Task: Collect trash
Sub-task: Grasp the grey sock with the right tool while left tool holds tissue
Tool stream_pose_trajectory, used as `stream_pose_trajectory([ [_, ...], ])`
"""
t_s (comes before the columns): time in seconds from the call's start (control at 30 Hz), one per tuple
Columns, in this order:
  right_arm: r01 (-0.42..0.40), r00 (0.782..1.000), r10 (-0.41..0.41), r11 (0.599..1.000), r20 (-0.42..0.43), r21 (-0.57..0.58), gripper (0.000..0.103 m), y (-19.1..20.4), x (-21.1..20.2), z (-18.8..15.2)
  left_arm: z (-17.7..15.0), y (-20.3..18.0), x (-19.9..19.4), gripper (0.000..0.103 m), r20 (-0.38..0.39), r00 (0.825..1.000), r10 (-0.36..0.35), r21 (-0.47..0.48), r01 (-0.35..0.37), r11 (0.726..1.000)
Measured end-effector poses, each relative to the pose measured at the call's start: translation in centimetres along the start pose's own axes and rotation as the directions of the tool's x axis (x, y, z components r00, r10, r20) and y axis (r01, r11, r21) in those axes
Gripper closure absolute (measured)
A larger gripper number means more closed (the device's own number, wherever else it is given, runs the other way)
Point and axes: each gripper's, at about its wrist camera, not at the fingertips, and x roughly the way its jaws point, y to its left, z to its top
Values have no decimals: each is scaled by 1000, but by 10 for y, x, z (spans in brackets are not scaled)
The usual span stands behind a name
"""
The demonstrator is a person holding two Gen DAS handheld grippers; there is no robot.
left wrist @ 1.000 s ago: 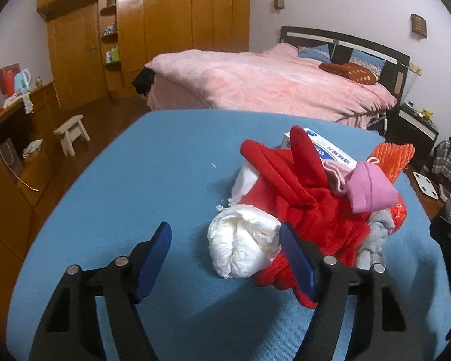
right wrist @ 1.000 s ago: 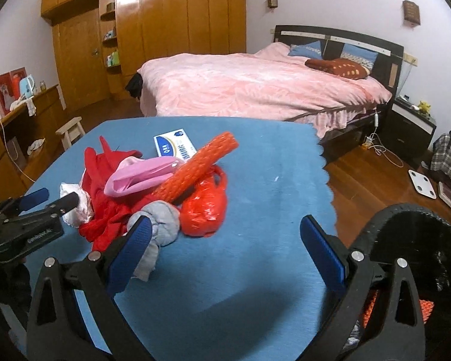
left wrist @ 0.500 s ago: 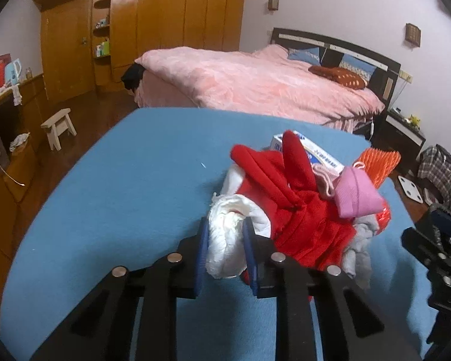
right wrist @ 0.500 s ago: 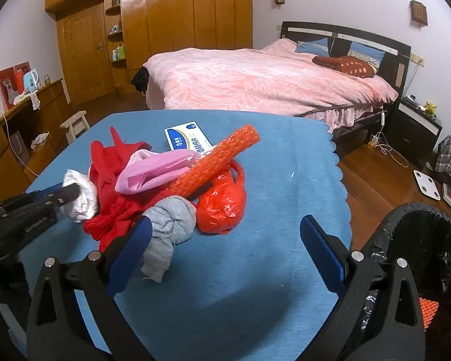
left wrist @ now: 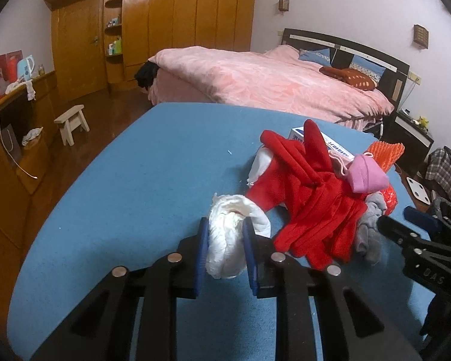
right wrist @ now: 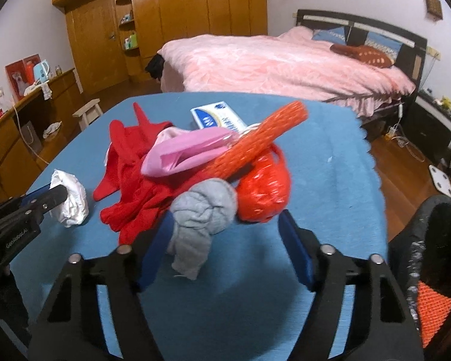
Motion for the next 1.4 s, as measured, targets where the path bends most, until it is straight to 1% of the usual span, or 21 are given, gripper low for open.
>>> stream_pose_trajectory([
  [0.13, -13, 999, 12, 1000, -31, -27, 43, 8, 10, -1, 0, 0, 2, 80, -3, 1000, 0, -3, 0, 1000],
  [0.23, -54, 996, 51, 998, -69, -34, 53, 13, 18, -3, 1, -1, 2, 80, -4, 1000, -3, -8, 3, 1000],
  [0.27, -63, 995, 60, 997, -76, -38, 58, 13, 19, -4, 1, -1, 2, 80, -3, 1000, -4, -8, 4, 1000],
  [0.5, -75, 995, 73, 997, -63, -28, 76, 10, 9, -4, -1, -5, -4, 80, 4, 1000, -15, 3, 15, 1000],
  [0.53, -86, 995, 84, 996, -63, -30, 83, 9, 7, -4, -1, -6, -5, 80, 7, 1000, -17, 5, 17, 1000],
  [0.57, -92, 994, 90, 995, -65, -27, 96, 8, 4, -4, -1, -6, -7, 80, 9, 1000, -19, 7, 19, 1000],
  [0.67, -99, 994, 99, 995, -55, -9, 96, 1, -4, -5, 0, -9, -11, 80, 14, 999, -31, 11, 31, 999],
  [0.77, -95, 993, 95, 995, -65, -1, 96, -5, -7, -9, 0, -16, -14, 80, 13, 999, -43, 20, 43, 999],
  [0.8, -91, 994, 91, 996, -66, 2, 92, -7, -7, -10, 0, -18, -14, 80, 11, 999, -48, 23, 48, 999],
  [0.83, -85, 994, 86, 996, -66, 11, 91, -9, -7, -11, -1, -19, -14, 80, 10, 999, -50, 25, 50, 998],
  [0.87, -84, 994, 85, 996, -68, 19, 87, -11, -7, -11, -1, -21, -14, 80, 7, 999, -52, 27, 52, 998],
  [0.9, -85, 994, 86, 996, -69, 26, 79, -13, -6, -11, -1, -22, -13, 80, 4, 999, -52, 30, 52, 998],
  [0.93, -84, 994, 86, 996, -68, 33, 75, -14, -6, -10, -2, -23, -13, 80, 4, 999, -51, 32, 51, 998],
  [1.0, -88, 994, 91, 995, -62, 46, 60, -15, -8, -9, -3, -23, -13, 80, 1, 999, -49, 31, 49, 998],
  [1.07, -93, 994, 95, 995, -55, 45, 57, -13, -8, -7, -3, -21, -11, 80, -2, 999, -47, 26, 47, 999],
  [1.13, -98, 993, 100, 994, -60, 38, 56, -11, -6, -6, -4, -19, -10, 80, -4, 999, -43, 22, 43, 999],
  [1.2, -86, 994, 87, 996, -63, 28, 47, -8, -3, -5, -4, -18, -10, 80, -3, 999, -39, 20, 39, 999],
  [1.33, -51, 994, 51, 999, -92, 2, 47, -2, 10, -6, -5, -15, -9, 80, -7, 999, -38, 11, 38, 999],
  [1.37, -50, 994, 50, 999, -102, 0, 52, -2, 13, -7, -6, -15, -9, 80, -7, 999, -37, 10, 37, 999],
  [1.4, -55, 992, 54, 999, -113, -2, 65, -1, 15, -8, -5, -15, -9, 80, -6, 999, -37, 8, 37, 999],
])
